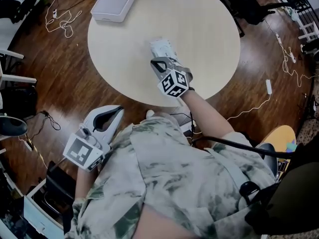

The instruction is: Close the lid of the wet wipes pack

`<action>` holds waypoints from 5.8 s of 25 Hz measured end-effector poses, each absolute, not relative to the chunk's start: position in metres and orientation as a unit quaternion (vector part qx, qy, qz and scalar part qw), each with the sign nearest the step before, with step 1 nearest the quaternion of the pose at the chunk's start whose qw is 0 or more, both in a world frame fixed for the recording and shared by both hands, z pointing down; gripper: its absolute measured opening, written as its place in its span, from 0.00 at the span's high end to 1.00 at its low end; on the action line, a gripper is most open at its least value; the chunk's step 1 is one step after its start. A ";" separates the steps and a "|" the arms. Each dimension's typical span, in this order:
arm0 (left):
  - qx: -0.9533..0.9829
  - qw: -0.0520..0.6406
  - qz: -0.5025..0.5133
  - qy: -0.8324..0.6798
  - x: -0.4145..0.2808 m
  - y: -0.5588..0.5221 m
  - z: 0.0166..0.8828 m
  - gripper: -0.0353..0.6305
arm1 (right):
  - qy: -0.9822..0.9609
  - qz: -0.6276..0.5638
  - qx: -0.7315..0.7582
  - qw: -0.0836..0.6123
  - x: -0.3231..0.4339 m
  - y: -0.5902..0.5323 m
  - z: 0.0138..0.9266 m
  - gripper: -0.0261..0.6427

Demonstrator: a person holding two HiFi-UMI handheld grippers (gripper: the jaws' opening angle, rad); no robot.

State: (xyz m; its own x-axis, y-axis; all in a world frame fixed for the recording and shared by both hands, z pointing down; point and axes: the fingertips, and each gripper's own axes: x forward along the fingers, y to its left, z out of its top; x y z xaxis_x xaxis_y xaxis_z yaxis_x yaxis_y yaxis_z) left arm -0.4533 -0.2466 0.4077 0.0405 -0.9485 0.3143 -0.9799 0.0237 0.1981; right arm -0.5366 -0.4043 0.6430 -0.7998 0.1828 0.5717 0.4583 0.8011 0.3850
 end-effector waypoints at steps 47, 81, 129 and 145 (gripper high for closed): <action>0.705 0.202 0.053 -0.678 -0.466 -0.283 0.415 0.95 | -0.904 -0.259 -0.126 0.316 -0.540 -0.491 0.690 0.95; 0.717 0.161 0.044 -0.677 -0.441 -0.224 0.397 0.94 | -0.937 -0.149 -0.069 0.310 -0.517 -0.468 0.650 0.96; 0.842 0.099 0.042 -0.529 -0.105 -0.029 0.373 0.94 | -0.977 -0.126 -0.055 0.160 -0.086 -0.083 0.431 0.96; 0.810 0.138 0.060 -0.567 0.048 0.043 0.384 0.94 | -0.979 -0.124 -0.102 0.124 0.064 -0.010 0.416 0.96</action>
State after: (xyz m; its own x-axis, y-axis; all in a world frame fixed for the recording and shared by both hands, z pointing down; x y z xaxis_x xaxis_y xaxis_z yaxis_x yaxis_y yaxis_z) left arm 0.0484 0.0425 0.3842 0.3498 -0.9017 0.2541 -0.9349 -0.3188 0.1557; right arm 0.0644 -0.0096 0.4162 -0.9484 0.1685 0.2687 0.2302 0.9485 0.2178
